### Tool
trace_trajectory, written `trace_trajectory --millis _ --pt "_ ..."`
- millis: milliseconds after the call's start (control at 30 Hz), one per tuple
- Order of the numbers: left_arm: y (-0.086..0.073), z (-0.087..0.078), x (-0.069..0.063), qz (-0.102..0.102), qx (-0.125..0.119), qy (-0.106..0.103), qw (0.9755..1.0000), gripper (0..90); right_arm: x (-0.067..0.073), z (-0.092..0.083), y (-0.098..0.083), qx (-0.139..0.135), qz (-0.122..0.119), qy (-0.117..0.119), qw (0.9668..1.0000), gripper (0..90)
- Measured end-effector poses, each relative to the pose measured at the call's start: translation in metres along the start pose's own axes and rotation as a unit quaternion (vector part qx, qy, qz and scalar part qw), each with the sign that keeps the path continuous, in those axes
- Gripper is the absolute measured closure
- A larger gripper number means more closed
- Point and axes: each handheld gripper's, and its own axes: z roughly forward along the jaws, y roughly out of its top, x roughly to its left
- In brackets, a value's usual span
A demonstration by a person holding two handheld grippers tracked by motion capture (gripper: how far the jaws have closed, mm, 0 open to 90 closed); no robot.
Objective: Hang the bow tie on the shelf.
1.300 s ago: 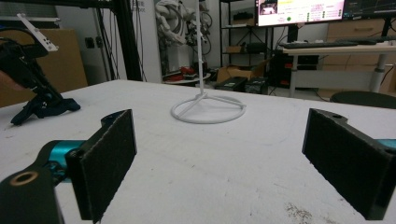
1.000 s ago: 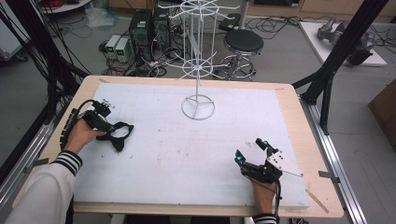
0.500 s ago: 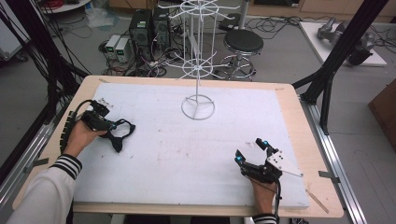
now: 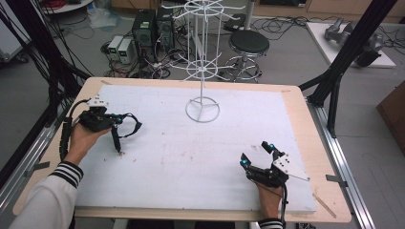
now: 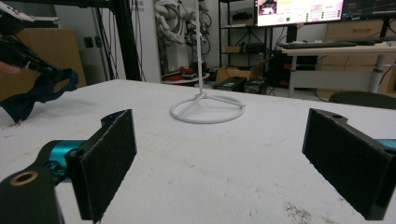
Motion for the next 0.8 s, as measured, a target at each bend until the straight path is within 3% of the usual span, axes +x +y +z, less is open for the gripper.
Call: trace_trajectory --millis 200,433,633,800 --pt "0.005 -0.004 -0.004 0.004 -0.053 -0.010 0.9985 87.9 0.000 0.000 0.000 0.000 0.000 0.000 1.0000 9.0" --pt "0.013 -0.004 -0.014 0.013 -0.086 -0.013 0.9961 88.0 0.000 0.000 0.000 -0.001 0.000 -0.001 1.0000 9.0" --pt "0.020 -0.003 -0.023 0.014 -0.128 -0.020 0.9915 88.1 -0.001 0.000 0.000 -0.002 0.000 0.000 1.0000 8.9" --pt "0.028 -0.003 -0.029 0.009 -0.164 -0.037 0.9857 88.1 0.000 0.000 0.000 -0.001 0.001 0.000 1.0000 9.0"
